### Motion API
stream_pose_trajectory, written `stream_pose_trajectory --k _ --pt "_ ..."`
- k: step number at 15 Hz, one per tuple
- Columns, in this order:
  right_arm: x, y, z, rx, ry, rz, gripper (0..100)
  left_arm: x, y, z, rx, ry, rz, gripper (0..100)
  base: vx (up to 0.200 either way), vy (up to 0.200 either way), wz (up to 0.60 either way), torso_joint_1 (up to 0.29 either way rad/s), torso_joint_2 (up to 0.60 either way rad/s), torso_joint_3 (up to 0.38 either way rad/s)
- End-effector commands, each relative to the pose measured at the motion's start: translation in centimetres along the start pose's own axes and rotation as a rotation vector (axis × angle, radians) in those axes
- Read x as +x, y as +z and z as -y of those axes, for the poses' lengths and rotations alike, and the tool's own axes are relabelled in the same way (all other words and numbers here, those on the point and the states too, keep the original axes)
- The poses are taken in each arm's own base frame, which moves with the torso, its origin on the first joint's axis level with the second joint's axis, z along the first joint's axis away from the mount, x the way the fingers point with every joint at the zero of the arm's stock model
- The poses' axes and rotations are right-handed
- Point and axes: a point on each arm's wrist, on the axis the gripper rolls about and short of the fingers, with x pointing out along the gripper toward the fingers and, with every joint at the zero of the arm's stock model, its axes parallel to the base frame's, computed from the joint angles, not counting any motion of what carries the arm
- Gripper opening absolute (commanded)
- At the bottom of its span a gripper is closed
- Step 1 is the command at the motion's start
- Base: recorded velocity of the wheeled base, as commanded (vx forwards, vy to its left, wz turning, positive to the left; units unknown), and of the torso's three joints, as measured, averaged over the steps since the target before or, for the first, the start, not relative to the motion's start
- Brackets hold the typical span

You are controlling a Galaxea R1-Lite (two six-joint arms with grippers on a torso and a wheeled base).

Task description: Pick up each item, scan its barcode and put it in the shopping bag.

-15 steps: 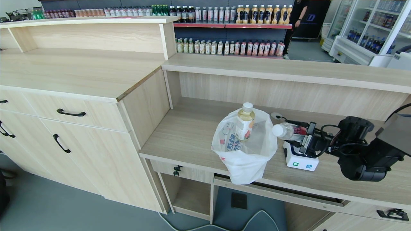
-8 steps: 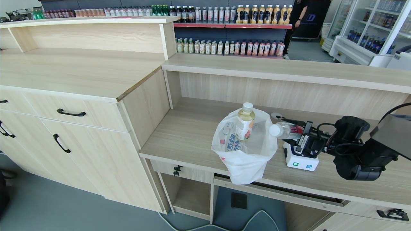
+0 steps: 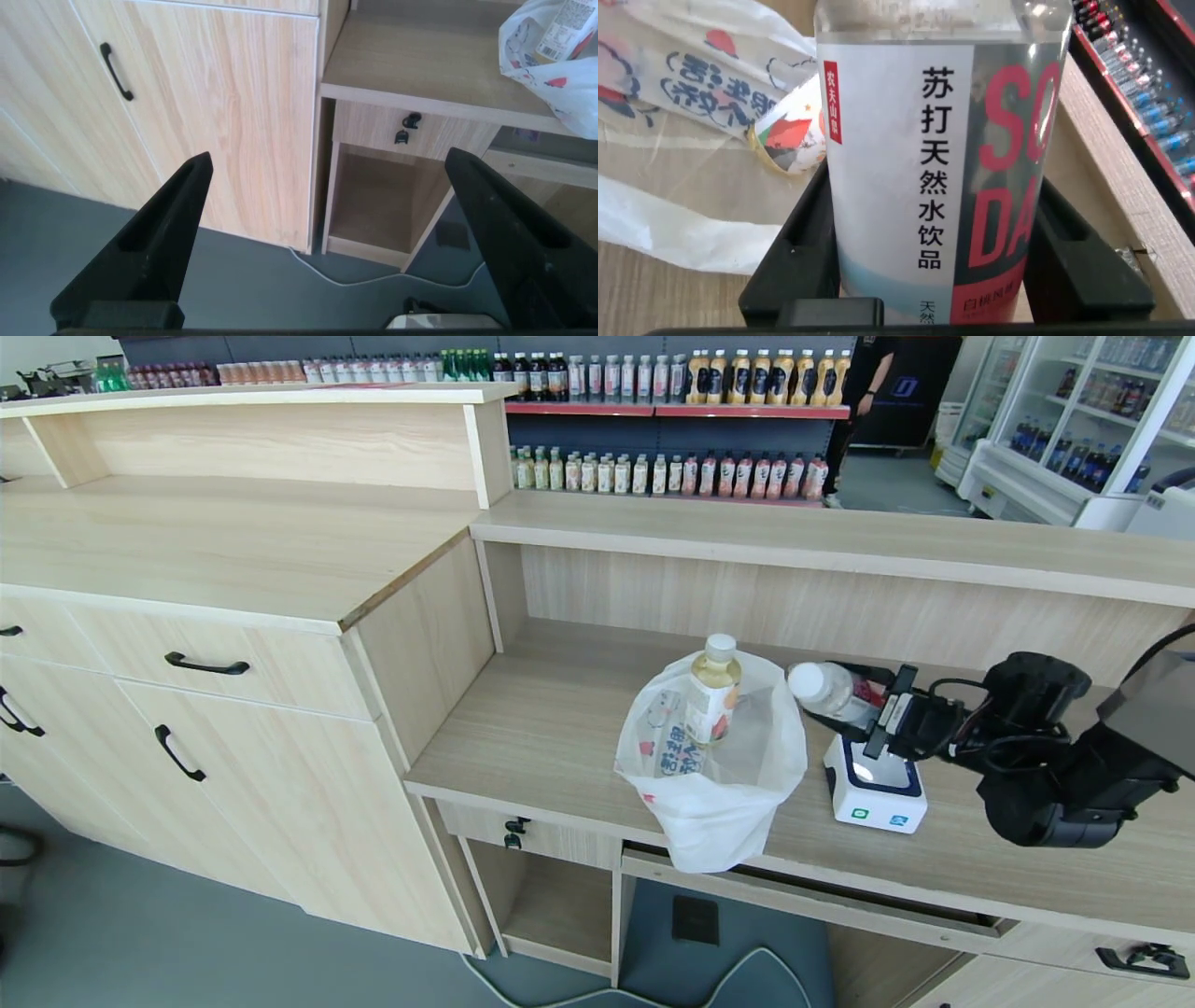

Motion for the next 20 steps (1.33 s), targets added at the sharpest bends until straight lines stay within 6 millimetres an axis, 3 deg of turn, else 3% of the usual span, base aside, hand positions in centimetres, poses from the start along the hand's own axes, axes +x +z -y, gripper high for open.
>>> stream_pose_trajectory --k 1,3,5,9,13,15,19,20 --pt "-4.1 11.2 7.9 0.238 -0.117 -0.031 0 0.0 0.0 0.0 0.0 0.001 0.001 100 0.0 0.0 0.0 0.0 0.0 0.0" --pt "-7.1 16.6 10.2 0.427 -0.174 -0.103 0 0.0 0.0 0.0 0.0 0.001 0.001 100 0.0 0.0 0.0 0.0 0.0 0.0" --pt "-9.2 19.3 10.7 0.619 -0.32 -0.257 0 0.0 0.0 0.0 0.0 0.001 0.001 100 0.0 0.0 0.0 0.0 0.0 0.0" --pt "-10.1 17.4 9.7 0.819 -0.595 -0.513 0 0.0 0.0 0.0 0.0 0.001 0.001 100 0.0 0.0 0.0 0.0 0.0 0.0" --pt "-9.8 13.3 7.7 0.751 -0.725 -0.685 0 0.0 0.0 0.0 0.0 0.001 0.001 100 0.0 0.0 0.0 0.0 0.0 0.0" --pt "-9.0 12.3 7.5 0.69 -0.712 -0.671 0 0.0 0.0 0.0 0.0 0.001 0.001 100 0.0 0.0 0.0 0.0 0.0 0.0" --pt "-5.6 13.2 6.7 0.573 -0.529 -0.422 0 0.0 0.0 0.0 0.0 0.002 0.001 100 0.0 0.0 0.45 0.002 0.0 0.003" --pt "-4.0 13.5 5.9 0.55 -0.482 -0.366 0 0.0 0.0 0.0 0.0 0.001 0.001 100 0.0 0.0 0.6 0.002 0.0 0.007"
